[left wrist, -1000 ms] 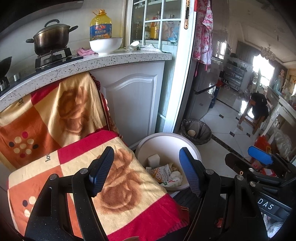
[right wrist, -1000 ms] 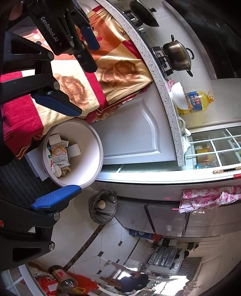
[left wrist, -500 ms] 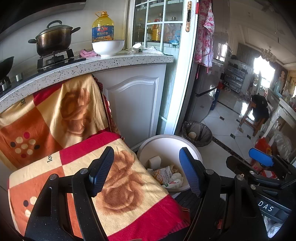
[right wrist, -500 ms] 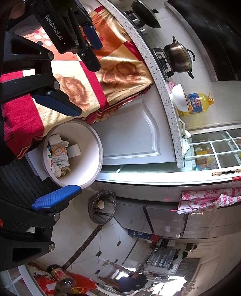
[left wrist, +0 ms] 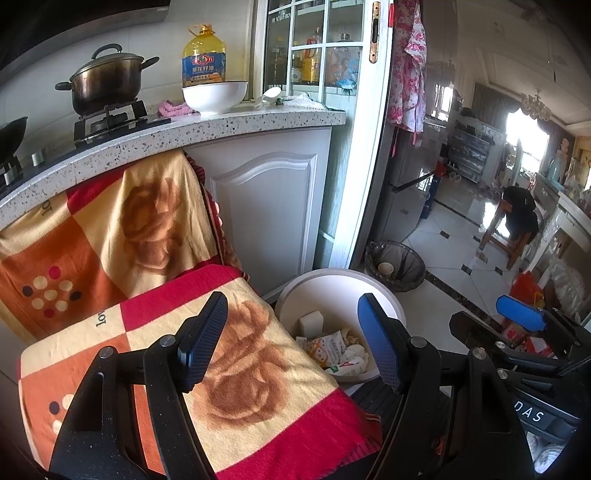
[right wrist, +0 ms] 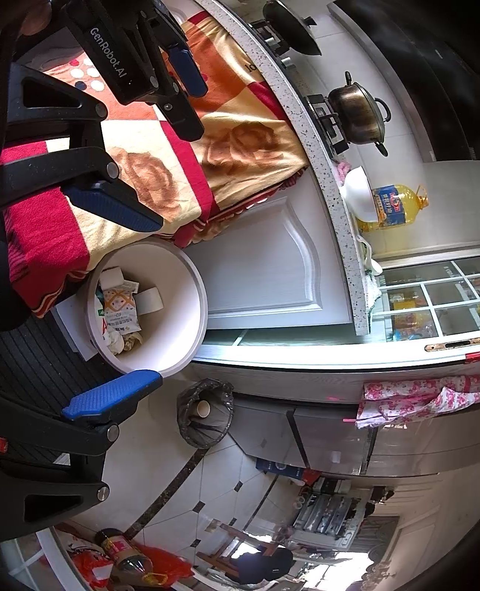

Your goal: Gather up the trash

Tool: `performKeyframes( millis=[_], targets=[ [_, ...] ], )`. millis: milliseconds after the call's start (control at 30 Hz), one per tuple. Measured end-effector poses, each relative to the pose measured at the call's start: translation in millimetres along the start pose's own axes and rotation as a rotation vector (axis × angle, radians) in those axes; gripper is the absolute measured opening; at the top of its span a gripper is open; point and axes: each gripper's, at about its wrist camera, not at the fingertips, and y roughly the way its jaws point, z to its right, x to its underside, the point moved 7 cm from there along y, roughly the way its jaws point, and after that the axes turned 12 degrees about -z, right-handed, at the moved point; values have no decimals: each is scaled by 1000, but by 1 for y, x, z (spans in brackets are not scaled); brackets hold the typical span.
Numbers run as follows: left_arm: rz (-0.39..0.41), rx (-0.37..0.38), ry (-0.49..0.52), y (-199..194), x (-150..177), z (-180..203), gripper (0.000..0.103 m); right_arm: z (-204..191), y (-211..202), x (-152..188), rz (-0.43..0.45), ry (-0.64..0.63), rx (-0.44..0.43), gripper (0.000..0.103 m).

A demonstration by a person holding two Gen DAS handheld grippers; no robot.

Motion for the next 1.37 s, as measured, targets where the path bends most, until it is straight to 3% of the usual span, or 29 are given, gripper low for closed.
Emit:
performKeyframes(
  millis=[600,800,967,1367],
  targets=[
    [-9,-8,20,4,-1,5,72,0,1,0,-1,-1,0,76],
    [-19,-67,58,9,1,8,72,1,2,0,-1,-1,0,76],
    [-28,-16,50,12,2,8,72,4,4,-2,-2,1,1,76],
    [-30,18,53,18,3,9,72,6,10,-3,-15,2,5,76]
  ],
)
